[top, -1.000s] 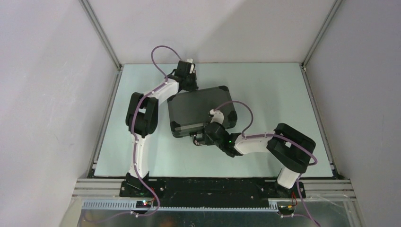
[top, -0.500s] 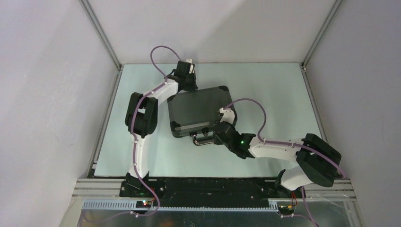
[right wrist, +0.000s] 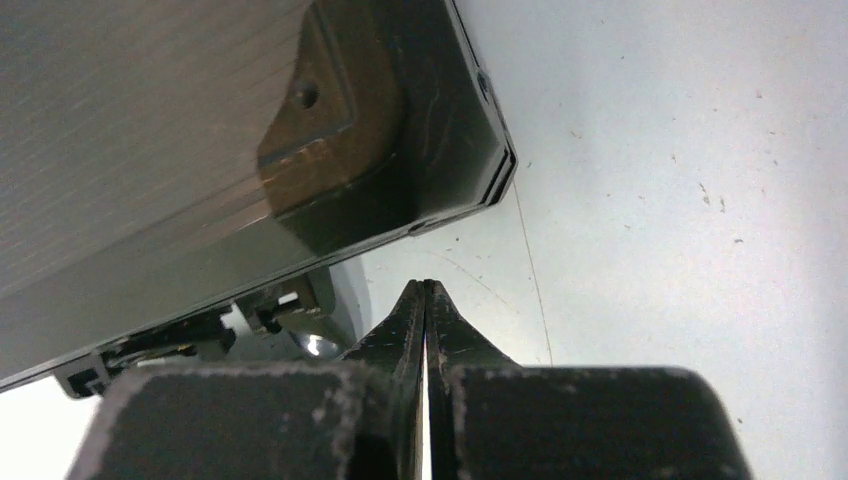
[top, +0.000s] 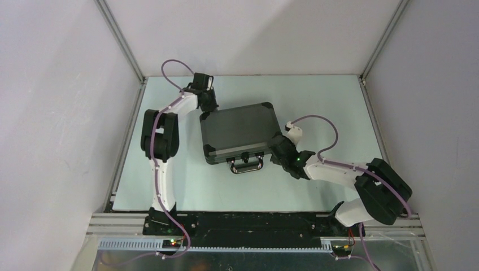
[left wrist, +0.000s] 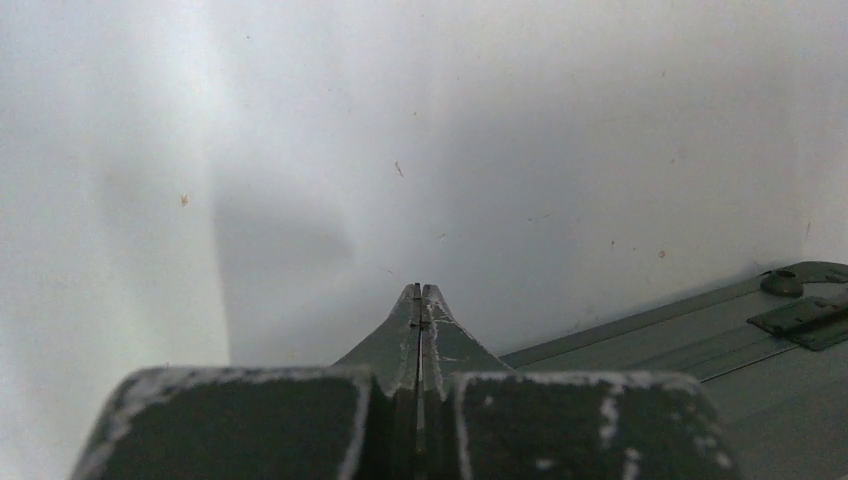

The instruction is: Pack up texas hold em set

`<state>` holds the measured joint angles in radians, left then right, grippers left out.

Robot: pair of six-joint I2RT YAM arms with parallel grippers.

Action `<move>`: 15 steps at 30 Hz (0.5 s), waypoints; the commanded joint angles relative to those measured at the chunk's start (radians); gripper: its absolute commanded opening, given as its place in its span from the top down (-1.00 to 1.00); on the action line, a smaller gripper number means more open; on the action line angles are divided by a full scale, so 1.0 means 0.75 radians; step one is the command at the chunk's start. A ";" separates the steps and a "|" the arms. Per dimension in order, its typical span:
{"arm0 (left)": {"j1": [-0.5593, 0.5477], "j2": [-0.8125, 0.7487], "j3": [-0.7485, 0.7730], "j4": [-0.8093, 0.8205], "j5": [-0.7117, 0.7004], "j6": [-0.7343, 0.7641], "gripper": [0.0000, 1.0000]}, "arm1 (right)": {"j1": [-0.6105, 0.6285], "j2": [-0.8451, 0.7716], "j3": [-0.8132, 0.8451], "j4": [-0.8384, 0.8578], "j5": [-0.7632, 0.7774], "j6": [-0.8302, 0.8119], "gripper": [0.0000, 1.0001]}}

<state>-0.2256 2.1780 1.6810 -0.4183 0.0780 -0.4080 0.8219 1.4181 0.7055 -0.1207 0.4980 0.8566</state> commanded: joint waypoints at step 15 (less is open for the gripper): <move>-0.066 -0.097 -0.279 -0.197 -0.043 -0.026 1.00 | -0.165 0.269 -0.017 0.394 -0.165 0.125 1.00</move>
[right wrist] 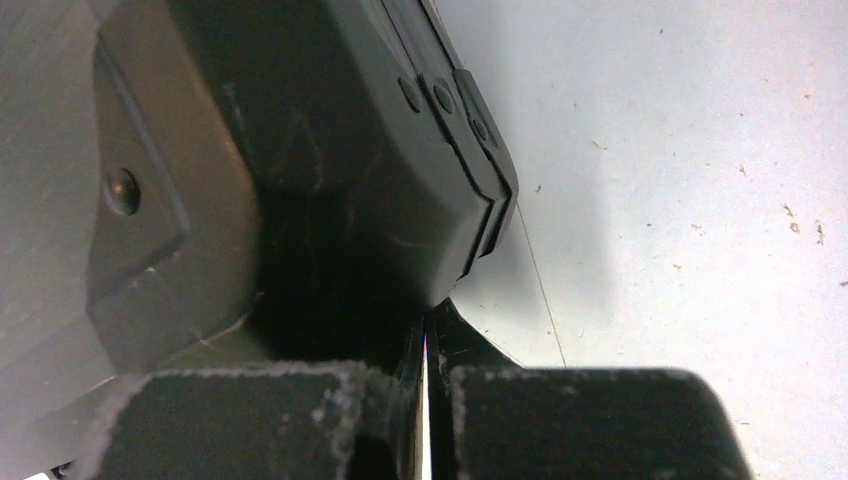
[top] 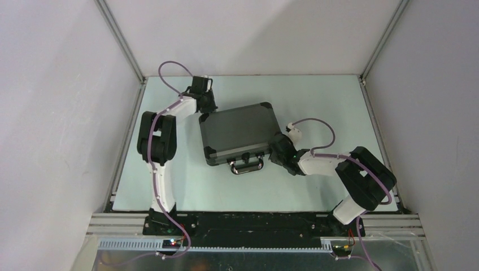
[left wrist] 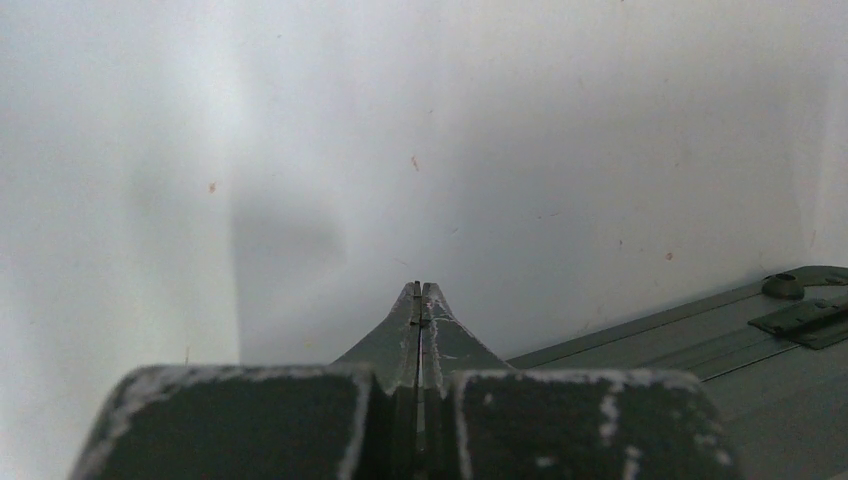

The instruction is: Pack up texas hold em set

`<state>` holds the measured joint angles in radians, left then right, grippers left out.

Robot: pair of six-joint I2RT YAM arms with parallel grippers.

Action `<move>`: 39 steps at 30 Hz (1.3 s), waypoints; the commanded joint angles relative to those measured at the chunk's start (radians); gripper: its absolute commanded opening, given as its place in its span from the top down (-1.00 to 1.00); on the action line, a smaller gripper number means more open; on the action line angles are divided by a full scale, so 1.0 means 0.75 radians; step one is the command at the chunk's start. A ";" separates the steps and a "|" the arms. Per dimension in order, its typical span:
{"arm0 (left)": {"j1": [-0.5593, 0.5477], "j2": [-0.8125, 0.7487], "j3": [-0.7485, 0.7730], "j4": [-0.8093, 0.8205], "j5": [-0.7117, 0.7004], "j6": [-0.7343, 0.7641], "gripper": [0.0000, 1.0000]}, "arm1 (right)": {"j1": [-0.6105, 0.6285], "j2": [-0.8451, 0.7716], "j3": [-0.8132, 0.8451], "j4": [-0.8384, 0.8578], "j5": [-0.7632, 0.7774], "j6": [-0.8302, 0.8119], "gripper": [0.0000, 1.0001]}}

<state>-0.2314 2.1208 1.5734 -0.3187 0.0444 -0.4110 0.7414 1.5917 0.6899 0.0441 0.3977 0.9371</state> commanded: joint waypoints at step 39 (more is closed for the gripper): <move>-0.162 -0.536 -0.386 -0.343 -0.153 -0.074 1.00 | -0.213 0.122 0.140 0.104 -0.478 -0.393 1.00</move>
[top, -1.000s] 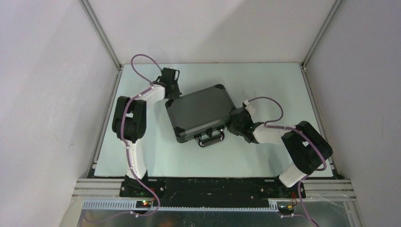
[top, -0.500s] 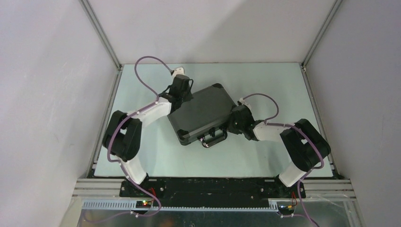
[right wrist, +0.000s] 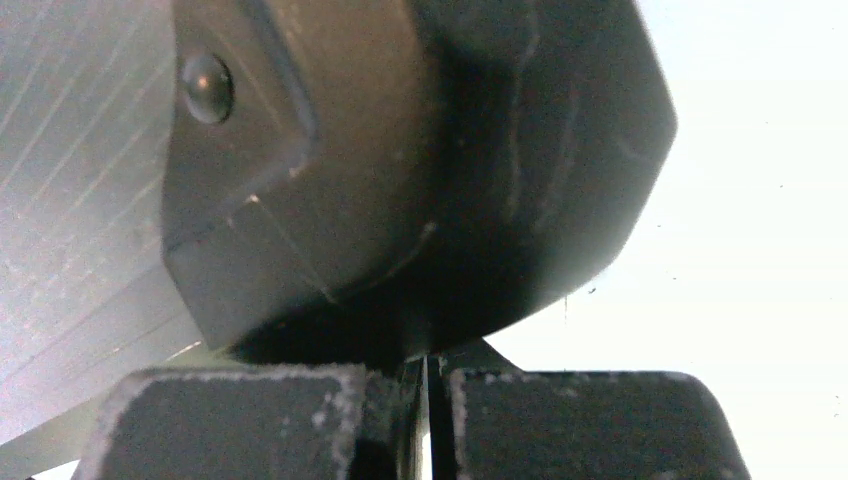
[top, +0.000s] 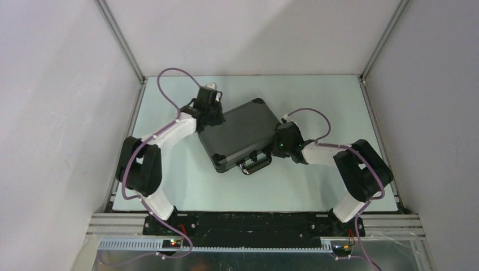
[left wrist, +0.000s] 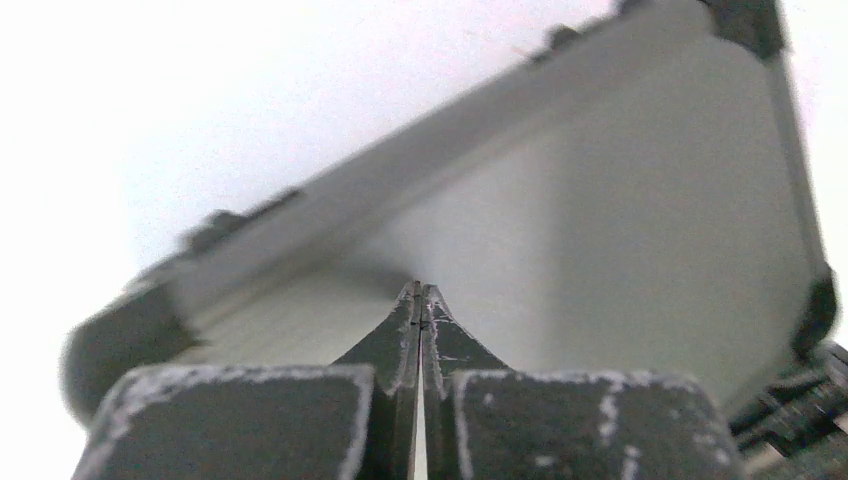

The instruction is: Pack up texas hold em set

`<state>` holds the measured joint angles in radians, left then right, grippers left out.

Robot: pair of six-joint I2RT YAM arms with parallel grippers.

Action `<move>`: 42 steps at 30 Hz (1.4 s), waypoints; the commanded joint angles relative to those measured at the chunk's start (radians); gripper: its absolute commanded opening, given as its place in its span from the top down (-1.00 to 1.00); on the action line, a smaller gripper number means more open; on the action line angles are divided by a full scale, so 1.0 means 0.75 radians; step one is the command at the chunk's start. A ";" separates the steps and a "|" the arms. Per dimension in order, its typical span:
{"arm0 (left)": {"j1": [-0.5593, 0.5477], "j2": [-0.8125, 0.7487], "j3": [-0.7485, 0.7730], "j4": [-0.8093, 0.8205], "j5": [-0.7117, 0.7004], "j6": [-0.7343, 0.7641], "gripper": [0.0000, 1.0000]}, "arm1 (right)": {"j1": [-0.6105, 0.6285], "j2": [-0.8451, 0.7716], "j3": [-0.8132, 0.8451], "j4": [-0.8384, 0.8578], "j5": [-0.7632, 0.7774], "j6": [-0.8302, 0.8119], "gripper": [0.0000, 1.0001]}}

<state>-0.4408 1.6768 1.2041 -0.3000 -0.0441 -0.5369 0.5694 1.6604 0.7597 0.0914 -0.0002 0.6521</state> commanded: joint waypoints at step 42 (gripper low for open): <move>-0.024 0.259 -0.038 -0.458 0.457 0.133 1.00 | -0.180 0.131 0.119 0.125 -0.206 -0.036 1.00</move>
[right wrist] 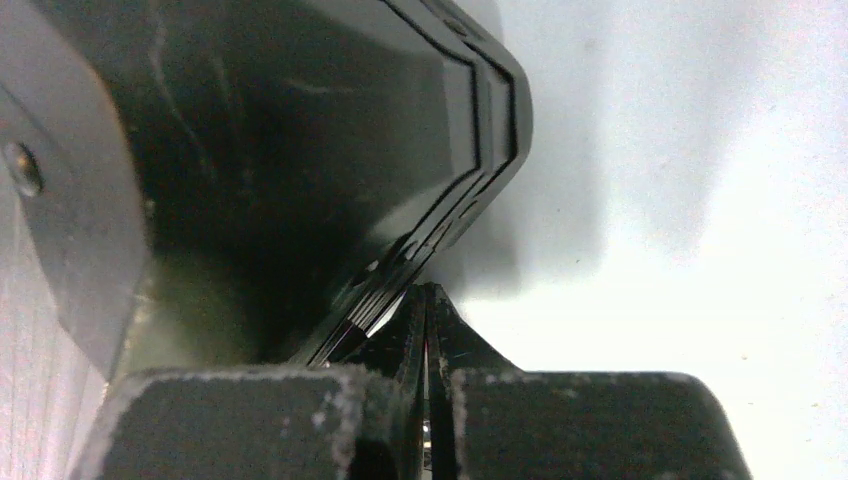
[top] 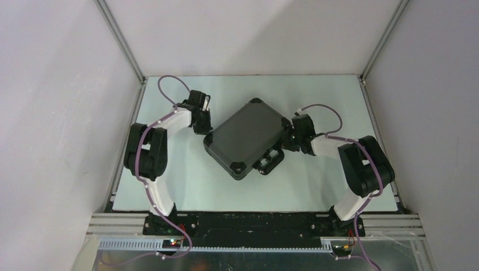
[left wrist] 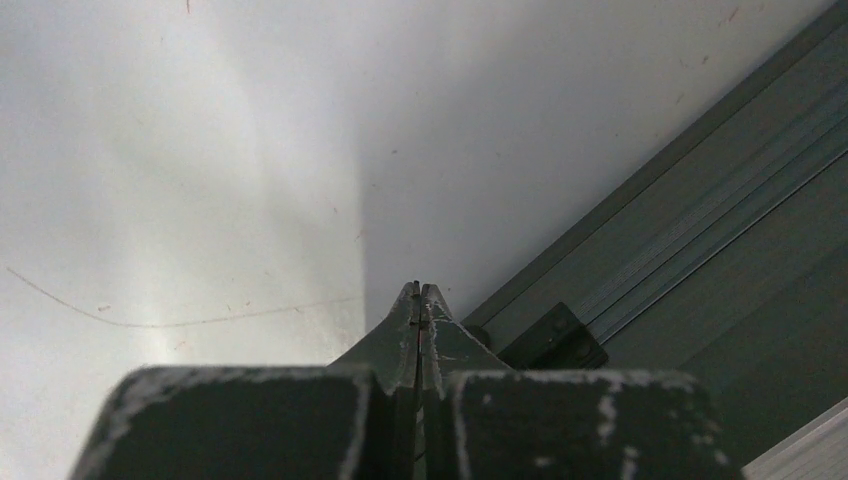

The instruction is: Pack up texas hold em set

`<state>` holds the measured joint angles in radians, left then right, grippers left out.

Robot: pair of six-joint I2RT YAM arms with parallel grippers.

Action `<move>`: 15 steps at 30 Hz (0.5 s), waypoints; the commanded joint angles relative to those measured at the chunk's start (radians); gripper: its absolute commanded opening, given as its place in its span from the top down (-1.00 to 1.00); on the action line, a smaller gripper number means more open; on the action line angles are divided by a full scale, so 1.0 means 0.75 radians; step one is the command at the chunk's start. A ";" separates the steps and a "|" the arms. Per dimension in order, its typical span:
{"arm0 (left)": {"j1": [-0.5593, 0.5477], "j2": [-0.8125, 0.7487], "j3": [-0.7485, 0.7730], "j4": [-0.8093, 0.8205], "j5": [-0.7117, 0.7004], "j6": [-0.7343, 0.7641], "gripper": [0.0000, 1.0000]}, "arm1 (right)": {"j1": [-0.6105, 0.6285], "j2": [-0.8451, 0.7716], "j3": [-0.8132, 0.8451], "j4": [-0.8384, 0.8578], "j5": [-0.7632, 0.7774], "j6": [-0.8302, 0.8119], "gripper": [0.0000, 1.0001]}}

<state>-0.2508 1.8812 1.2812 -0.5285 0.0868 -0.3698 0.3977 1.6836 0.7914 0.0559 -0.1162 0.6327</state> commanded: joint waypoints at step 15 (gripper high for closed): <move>-0.521 -0.205 -0.351 -0.028 0.269 -0.221 1.00 | 0.163 0.188 0.177 0.161 -0.125 -0.139 1.00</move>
<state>-0.3954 1.7000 1.0725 -0.5251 -0.0620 -0.3935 0.3889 1.7519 0.8738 0.0803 -0.0185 0.4969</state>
